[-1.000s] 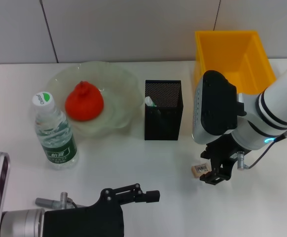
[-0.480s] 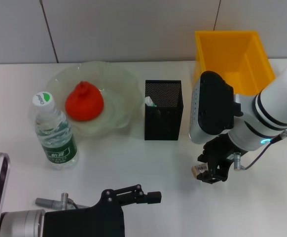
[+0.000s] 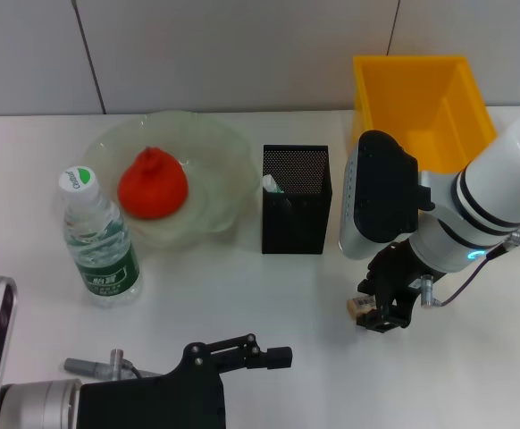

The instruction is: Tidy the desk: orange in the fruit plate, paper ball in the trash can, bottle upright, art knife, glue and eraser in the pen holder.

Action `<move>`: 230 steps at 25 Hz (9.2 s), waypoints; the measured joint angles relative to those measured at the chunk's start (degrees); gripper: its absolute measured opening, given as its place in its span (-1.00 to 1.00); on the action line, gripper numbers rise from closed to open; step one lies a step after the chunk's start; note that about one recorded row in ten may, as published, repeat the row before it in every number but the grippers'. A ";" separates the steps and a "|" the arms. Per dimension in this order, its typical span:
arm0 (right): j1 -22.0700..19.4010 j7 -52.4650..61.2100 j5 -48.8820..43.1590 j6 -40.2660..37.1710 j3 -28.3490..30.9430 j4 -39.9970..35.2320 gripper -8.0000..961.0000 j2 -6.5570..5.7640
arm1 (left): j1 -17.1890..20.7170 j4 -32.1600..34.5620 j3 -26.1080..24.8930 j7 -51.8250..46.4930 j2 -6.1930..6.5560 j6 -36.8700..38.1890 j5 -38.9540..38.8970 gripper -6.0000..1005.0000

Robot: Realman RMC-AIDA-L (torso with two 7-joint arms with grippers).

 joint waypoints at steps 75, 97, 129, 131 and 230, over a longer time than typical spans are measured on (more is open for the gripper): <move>0.16 3.70 1.06 -0.99 1.48 1.86 0.09 -0.01 | 0.02 0.30 0.00 0.00 0.07 0.63 0.00 0.54; 1.41 3.92 1.55 1.37 0.05 -2.25 0.01 -0.01 | -0.04 0.46 0.44 0.00 0.16 0.62 -0.01 0.54; 0.80 3.85 1.60 -0.60 1.05 0.77 -0.49 -0.20 | -0.01 0.44 0.44 0.00 0.16 0.70 -0.01 0.53; 0.73 3.88 1.60 -0.89 1.24 1.05 -0.49 -0.21 | 0.00 0.44 0.44 0.00 0.16 0.71 -0.01 0.53; -44.50 -50.71 63.73 -12.06 25.73 1.98 0.52 -0.03 | 4.55 2.34 -12.93 1.32 4.35 10.61 0.02 0.52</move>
